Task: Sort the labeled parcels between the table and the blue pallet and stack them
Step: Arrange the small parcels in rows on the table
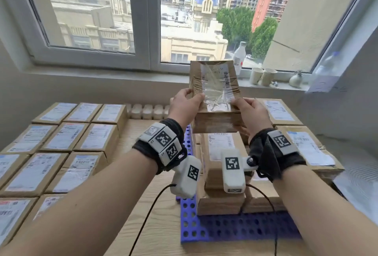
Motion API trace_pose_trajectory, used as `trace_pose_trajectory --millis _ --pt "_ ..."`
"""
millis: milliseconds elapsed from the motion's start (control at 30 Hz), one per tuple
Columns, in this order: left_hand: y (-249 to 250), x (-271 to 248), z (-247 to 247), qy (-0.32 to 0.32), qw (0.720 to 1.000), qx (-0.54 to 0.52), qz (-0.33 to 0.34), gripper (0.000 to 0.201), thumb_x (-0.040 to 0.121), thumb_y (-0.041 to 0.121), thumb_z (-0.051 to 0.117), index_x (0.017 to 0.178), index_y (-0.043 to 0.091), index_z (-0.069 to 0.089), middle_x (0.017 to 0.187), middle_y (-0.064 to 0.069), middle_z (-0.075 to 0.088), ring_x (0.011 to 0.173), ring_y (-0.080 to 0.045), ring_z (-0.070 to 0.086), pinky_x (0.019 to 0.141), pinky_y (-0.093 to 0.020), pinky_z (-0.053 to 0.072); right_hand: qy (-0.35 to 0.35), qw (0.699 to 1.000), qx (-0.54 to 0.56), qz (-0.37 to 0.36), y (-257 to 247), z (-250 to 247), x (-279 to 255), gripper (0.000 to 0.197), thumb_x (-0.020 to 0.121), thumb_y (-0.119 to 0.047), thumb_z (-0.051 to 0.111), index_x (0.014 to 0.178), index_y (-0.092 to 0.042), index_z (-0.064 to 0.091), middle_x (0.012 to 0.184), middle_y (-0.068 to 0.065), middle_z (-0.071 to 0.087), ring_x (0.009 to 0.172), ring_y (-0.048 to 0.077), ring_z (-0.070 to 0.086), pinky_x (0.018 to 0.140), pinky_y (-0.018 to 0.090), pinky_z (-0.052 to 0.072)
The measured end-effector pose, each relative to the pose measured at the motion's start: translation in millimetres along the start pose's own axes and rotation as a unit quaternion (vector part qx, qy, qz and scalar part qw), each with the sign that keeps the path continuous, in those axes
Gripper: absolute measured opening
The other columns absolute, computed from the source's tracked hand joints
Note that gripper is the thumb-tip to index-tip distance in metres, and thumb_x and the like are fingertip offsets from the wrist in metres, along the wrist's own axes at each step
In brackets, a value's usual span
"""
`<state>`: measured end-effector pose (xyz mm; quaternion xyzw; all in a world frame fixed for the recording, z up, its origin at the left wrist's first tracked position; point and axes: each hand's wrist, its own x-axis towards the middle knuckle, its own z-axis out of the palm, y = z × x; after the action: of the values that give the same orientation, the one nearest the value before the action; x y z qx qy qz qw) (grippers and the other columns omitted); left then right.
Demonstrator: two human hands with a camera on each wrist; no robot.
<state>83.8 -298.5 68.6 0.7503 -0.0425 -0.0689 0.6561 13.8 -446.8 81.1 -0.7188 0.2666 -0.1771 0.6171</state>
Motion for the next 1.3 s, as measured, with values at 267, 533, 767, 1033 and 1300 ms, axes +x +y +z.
trace_pose_trajectory --millis 267,533,767,1033,1300 --pt "17.2 -22.8 84.2 -0.065 0.998 0.019 -0.012 0.052 0.087 0.039 0.059 0.133 0.016 0.050 0.125 -0.005 0.059 0.101 -0.016 0.059 0.086 -0.032 0.051 0.026 0.995 -0.094 0.010 8.3 -95.2 16.2 0.026 0.068 -0.047 0.065 0.079 -0.023 0.067 0.088 -0.001 0.066 0.094 0.024 0.065 0.077 0.048 0.058" --pt "6.4 -45.1 150.6 -0.100 0.990 0.074 -0.070 0.055 0.092 0.035 0.057 0.140 0.012 0.042 0.131 -0.008 0.054 0.102 -0.015 0.055 0.082 -0.030 0.048 -0.019 0.982 -0.180 0.059 42.3 -155.6 43.9 0.022 0.057 -0.041 0.059 0.063 -0.024 0.070 0.088 0.006 0.071 0.091 0.031 0.067 0.079 0.051 0.057" --pt "7.1 -58.2 170.1 -0.098 0.986 0.107 -0.086 0.048 0.089 0.039 0.060 0.128 0.013 0.050 0.121 -0.005 0.061 0.110 -0.020 0.058 0.097 -0.043 0.048 -0.065 0.973 -0.206 0.076 66.6 -174.0 63.4 0.019 0.054 -0.039 0.055 0.056 -0.028 0.070 0.088 0.009 0.072 0.090 0.035 0.067 0.078 0.052 0.058" --pt "2.7 -69.2 174.5 -0.119 0.972 0.153 -0.136 0.048 0.092 0.037 0.057 0.132 0.012 0.049 0.129 -0.003 0.056 0.113 -0.018 0.054 0.092 -0.042 0.051 -0.112 0.954 -0.270 0.065 68.5 -170.4 57.2 0.026 0.072 -0.031 0.059 0.088 -0.012 0.058 0.098 0.015 0.065 0.087 0.031 0.063 0.077 0.042 0.058" --pt "-0.9 -73.1 180.9 -0.141 0.950 0.229 -0.161 0.054 0.093 0.031 0.058 0.139 0.006 0.043 0.143 -0.011 0.045 0.126 -0.029 0.046 0.092 -0.045 0.052 -0.111 0.887 -0.449 0.015 80.4 -159.2 52.4 0.041 0.083 -0.020 0.047 0.120 -0.004 0.058 0.105 0.013 0.067 0.086 0.027 0.061 0.072 0.030 0.049"
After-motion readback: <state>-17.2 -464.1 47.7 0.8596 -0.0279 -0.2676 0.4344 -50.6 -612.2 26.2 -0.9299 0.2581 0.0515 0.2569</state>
